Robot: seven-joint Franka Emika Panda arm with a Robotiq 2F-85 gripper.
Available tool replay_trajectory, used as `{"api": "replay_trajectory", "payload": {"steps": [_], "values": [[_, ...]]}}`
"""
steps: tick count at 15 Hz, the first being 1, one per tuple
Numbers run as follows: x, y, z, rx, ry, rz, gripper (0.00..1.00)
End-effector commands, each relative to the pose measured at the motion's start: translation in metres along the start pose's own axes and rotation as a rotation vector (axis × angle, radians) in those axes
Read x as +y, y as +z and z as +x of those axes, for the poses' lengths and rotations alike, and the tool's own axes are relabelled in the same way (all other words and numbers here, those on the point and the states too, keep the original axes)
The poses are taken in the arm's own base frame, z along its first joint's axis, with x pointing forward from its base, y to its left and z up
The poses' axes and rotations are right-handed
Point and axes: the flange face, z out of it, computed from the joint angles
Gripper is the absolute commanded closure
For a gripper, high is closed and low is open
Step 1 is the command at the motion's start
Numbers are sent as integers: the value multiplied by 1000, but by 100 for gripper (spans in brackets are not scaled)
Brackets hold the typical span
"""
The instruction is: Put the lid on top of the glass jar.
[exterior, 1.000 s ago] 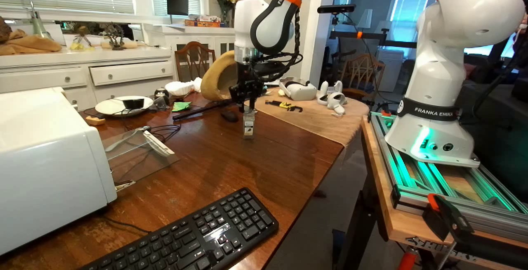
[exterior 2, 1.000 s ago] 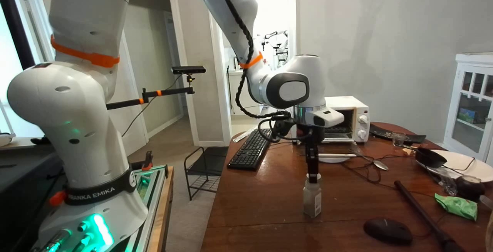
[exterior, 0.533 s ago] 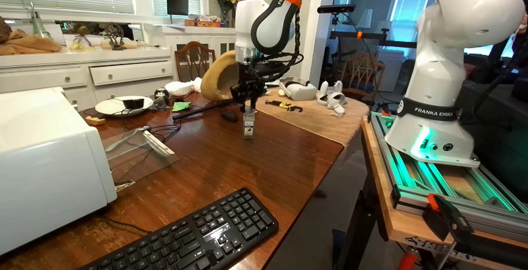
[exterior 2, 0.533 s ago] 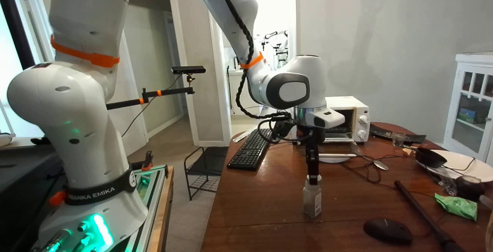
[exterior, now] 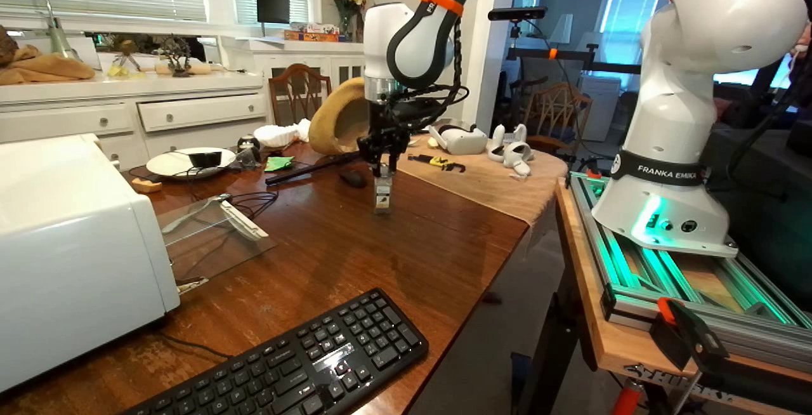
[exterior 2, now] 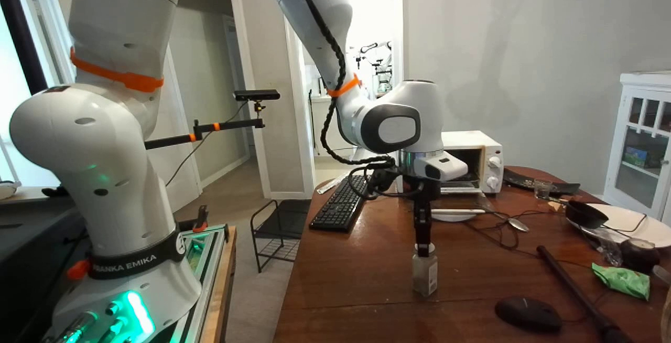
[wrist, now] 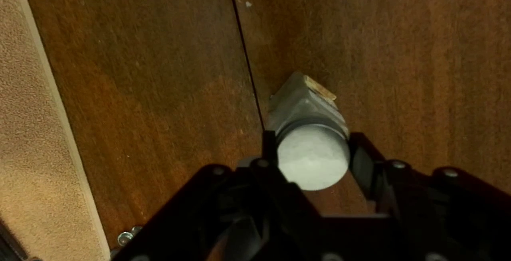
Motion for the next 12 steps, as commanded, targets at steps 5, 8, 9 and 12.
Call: {"api": "replay_trajectory", "payload": {"steps": [5,8,9,12], "values": [[1,13,-3,-25,12,-2,75],[1,16,-2,-35,21,-3,75],[1,16,-2,-39,23,-3,75],[3,16,-2,-49,32,-5,17]]}}
